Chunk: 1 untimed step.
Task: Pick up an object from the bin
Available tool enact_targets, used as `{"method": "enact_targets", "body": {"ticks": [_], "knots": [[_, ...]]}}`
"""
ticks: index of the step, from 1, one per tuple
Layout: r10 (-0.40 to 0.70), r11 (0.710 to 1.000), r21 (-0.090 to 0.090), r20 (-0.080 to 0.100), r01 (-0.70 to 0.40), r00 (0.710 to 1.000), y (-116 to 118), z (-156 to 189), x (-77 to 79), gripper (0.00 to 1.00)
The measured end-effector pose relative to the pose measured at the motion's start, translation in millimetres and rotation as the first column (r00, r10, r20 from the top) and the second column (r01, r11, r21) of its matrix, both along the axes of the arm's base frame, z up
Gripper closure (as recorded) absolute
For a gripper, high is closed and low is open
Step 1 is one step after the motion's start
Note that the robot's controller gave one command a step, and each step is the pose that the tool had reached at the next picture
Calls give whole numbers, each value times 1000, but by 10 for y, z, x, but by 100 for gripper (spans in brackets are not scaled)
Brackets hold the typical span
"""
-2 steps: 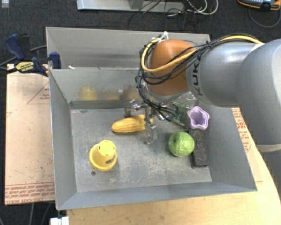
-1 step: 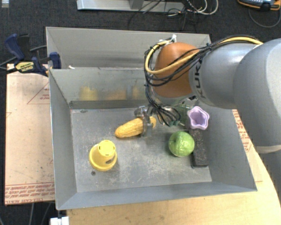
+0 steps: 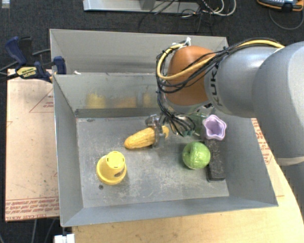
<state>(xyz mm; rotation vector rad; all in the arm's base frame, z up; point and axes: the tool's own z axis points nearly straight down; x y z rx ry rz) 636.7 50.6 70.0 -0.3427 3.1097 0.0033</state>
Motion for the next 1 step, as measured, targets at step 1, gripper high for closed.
{"method": "enact_targets", "body": {"ticks": [1], "knots": [[0, 1000, 0, -3, 0, 1000, 0, 27, -11, 100]]}}
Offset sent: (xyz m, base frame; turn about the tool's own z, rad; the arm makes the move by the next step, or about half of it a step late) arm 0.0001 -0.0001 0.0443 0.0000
